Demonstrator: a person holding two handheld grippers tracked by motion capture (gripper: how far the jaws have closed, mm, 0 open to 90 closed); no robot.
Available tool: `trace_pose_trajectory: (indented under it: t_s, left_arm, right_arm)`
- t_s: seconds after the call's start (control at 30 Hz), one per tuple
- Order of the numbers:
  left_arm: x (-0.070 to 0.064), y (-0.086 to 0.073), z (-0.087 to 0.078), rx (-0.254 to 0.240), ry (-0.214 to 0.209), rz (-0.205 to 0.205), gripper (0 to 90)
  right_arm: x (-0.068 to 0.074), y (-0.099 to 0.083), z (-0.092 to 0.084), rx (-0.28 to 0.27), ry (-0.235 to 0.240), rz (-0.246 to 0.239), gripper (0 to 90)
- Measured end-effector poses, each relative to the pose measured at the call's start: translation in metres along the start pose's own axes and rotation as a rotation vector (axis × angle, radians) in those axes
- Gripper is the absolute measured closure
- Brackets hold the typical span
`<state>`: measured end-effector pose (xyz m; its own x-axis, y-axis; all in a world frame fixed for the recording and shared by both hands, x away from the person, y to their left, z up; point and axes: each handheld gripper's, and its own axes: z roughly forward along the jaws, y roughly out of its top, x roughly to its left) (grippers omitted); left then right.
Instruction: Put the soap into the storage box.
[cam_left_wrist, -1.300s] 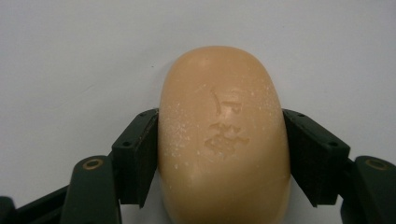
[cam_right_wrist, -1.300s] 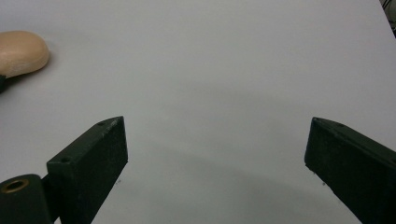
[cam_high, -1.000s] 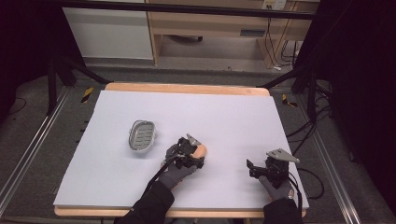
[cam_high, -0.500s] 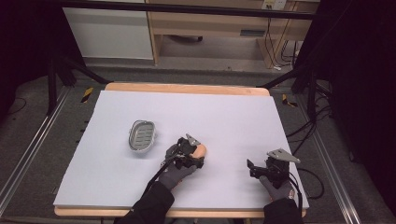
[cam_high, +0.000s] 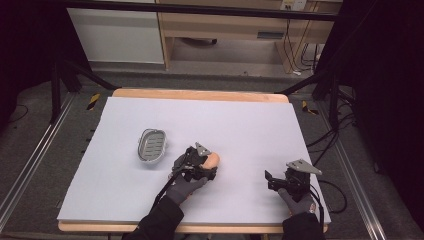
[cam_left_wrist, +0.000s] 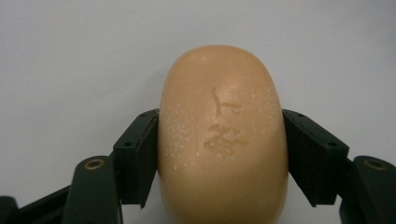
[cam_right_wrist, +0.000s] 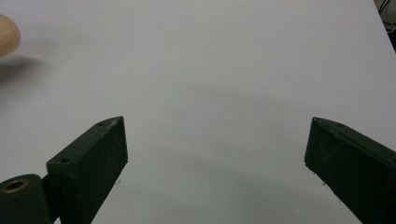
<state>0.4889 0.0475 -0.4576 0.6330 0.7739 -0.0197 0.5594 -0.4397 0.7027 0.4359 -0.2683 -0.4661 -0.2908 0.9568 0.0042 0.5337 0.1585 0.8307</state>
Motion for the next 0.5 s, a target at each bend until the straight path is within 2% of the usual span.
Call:
trace_pose_trajectory:
  t_s: [0.33,0.5]
  left_arm:
    - [0.004,0.002,-0.022,-0.043,-0.002,0.000,32.0]
    - [0.011,0.001,-0.032,-0.058,0.008,-0.013,31.9]
  right_arm:
    - [0.000,0.000,0.000,0.000,0.000,0.000,6.2]
    - [0.001,0.000,0.000,-0.001,0.000,-0.001,6.2]
